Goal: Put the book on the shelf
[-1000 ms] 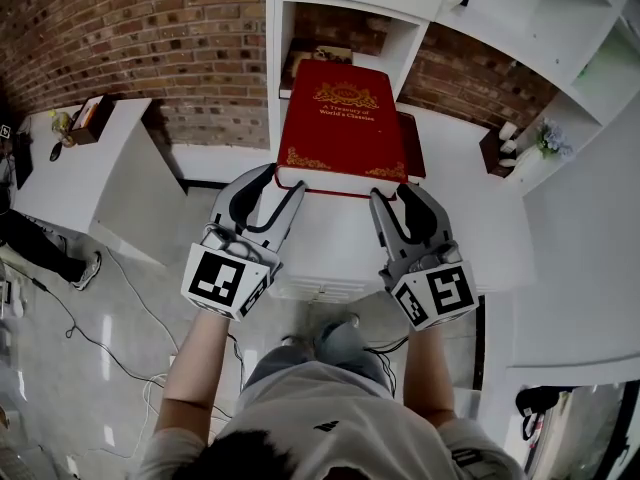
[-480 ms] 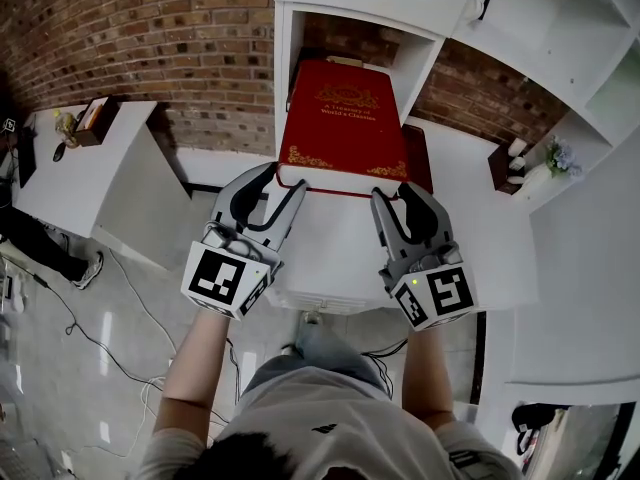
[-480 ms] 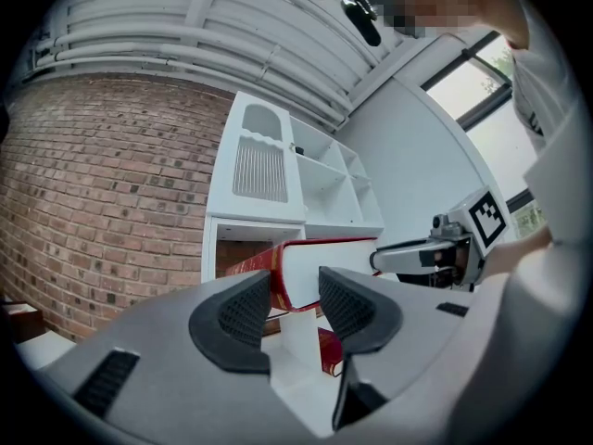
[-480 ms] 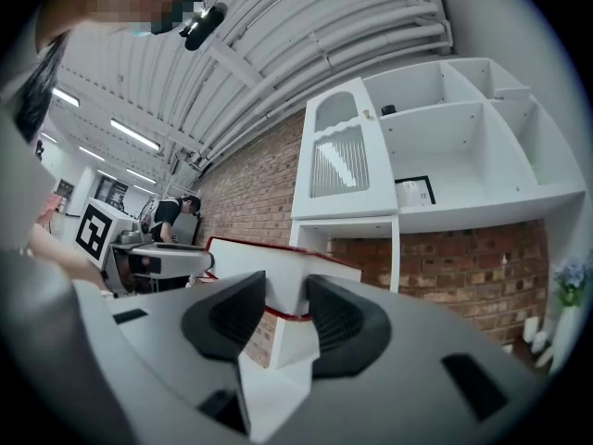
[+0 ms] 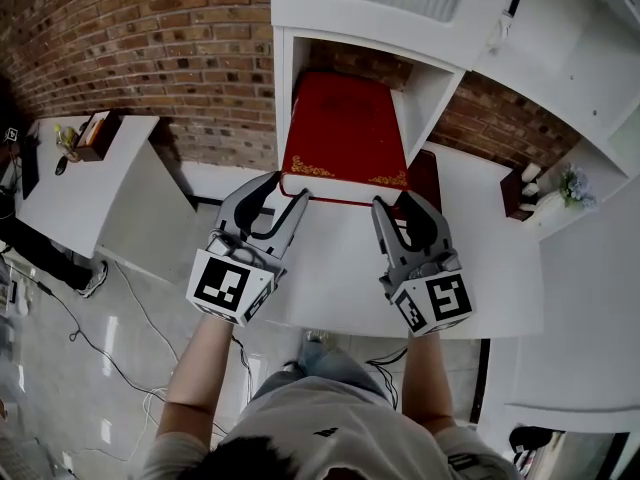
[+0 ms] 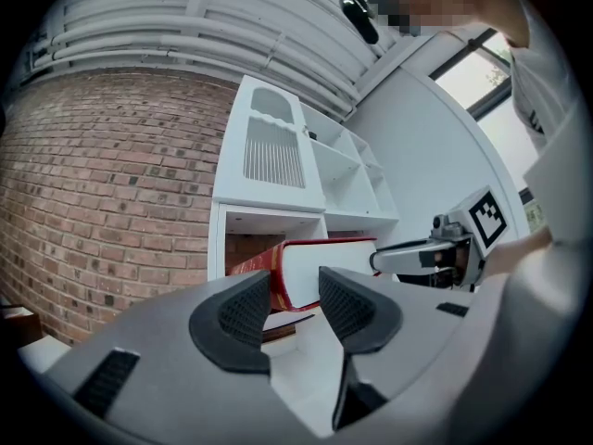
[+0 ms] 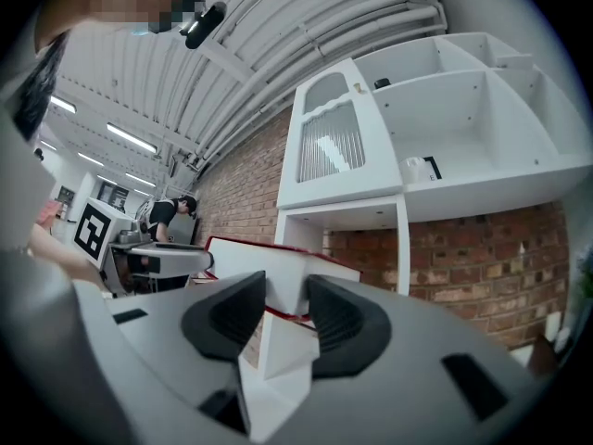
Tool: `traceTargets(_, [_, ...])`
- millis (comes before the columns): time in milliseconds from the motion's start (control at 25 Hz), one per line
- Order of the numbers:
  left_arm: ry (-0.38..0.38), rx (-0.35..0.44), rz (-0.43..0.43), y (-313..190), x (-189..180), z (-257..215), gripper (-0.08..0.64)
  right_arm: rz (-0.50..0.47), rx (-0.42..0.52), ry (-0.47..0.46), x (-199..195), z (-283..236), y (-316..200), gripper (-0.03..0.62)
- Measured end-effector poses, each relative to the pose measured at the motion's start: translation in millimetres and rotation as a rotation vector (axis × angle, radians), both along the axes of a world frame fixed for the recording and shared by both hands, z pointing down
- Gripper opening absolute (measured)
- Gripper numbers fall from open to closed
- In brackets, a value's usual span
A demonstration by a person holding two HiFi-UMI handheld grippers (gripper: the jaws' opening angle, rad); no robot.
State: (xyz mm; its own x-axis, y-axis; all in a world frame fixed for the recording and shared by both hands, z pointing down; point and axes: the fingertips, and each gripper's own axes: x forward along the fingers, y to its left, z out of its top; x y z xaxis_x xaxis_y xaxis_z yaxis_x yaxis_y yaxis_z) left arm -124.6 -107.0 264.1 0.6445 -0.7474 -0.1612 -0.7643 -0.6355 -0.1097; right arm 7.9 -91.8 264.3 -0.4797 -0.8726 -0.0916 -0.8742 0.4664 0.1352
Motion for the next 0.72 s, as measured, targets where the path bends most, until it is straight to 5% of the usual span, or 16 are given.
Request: traceTargets(720, [-0.007, -0.050, -0.021, -61, 3, 14, 0.170, -0.023, -0.033, 0.016, 3, 11, -59, 0.150])
